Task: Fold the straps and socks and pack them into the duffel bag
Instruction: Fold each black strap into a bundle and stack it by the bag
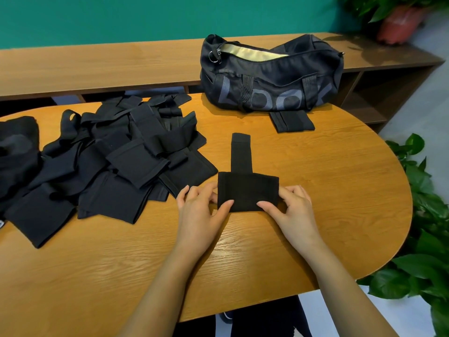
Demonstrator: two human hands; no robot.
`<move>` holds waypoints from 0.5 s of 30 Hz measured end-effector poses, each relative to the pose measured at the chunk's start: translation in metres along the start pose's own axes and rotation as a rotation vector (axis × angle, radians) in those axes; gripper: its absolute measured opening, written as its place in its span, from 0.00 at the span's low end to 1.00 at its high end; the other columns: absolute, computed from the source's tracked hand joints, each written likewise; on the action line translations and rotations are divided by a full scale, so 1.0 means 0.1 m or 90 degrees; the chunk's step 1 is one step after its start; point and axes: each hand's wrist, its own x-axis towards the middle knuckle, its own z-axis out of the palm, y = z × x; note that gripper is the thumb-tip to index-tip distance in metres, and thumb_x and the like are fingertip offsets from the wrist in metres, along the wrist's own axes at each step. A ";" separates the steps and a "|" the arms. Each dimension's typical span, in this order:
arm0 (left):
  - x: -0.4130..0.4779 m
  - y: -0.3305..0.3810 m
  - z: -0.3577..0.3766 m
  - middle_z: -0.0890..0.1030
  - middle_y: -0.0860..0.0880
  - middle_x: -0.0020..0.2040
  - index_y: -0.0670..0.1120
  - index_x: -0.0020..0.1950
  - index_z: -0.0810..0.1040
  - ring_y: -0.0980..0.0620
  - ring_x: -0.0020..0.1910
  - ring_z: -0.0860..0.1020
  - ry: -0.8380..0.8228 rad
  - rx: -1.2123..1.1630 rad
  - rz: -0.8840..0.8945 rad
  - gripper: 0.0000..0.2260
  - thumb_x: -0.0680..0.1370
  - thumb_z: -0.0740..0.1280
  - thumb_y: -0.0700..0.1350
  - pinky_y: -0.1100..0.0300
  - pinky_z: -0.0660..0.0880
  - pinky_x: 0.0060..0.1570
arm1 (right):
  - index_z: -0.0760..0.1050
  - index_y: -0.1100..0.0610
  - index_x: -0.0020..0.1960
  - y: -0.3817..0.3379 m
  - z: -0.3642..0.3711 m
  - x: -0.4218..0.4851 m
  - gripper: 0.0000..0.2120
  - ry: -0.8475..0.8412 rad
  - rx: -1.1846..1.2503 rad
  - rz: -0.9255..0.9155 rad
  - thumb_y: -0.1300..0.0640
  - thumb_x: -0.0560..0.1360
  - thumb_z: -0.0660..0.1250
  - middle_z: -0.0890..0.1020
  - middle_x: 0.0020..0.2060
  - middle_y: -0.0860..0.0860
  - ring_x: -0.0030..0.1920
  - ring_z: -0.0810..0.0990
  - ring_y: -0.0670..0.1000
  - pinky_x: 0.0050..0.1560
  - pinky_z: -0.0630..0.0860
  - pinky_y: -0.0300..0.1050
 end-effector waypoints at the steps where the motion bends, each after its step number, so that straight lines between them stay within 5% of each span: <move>1: 0.00 0.01 -0.01 0.75 0.58 0.37 0.53 0.64 0.74 0.61 0.47 0.71 -0.003 -0.008 -0.016 0.19 0.75 0.71 0.53 0.57 0.53 0.69 | 0.78 0.52 0.57 0.00 0.00 0.00 0.17 0.000 -0.007 0.006 0.45 0.72 0.70 0.71 0.42 0.40 0.51 0.66 0.41 0.67 0.66 0.62; 5: 0.01 0.02 -0.02 0.74 0.57 0.38 0.55 0.73 0.63 0.60 0.46 0.72 -0.018 0.000 -0.025 0.32 0.73 0.73 0.53 0.61 0.55 0.63 | 0.70 0.51 0.65 0.00 0.01 0.02 0.27 -0.002 -0.016 0.028 0.45 0.70 0.74 0.71 0.39 0.39 0.45 0.69 0.38 0.67 0.67 0.60; 9: 0.01 0.00 -0.01 0.72 0.60 0.50 0.58 0.65 0.75 0.57 0.53 0.68 -0.015 0.078 0.048 0.20 0.74 0.72 0.53 0.54 0.59 0.63 | 0.68 0.46 0.70 0.01 0.00 0.02 0.32 0.010 -0.033 -0.003 0.46 0.69 0.75 0.74 0.54 0.42 0.57 0.68 0.45 0.65 0.69 0.56; 12: 0.01 -0.03 0.01 0.75 0.59 0.57 0.57 0.55 0.82 0.54 0.62 0.68 -0.043 0.077 0.088 0.11 0.74 0.68 0.56 0.51 0.54 0.69 | 0.76 0.41 0.62 0.02 0.00 0.02 0.18 -0.026 -0.088 -0.102 0.41 0.74 0.66 0.70 0.69 0.41 0.74 0.58 0.49 0.74 0.54 0.61; 15: 0.01 -0.02 0.00 0.76 0.62 0.59 0.58 0.57 0.82 0.58 0.64 0.66 -0.084 0.077 0.100 0.22 0.70 0.63 0.68 0.47 0.46 0.73 | 0.78 0.39 0.58 0.02 0.01 0.01 0.22 -0.081 -0.094 -0.100 0.33 0.75 0.52 0.74 0.65 0.36 0.75 0.57 0.43 0.76 0.41 0.57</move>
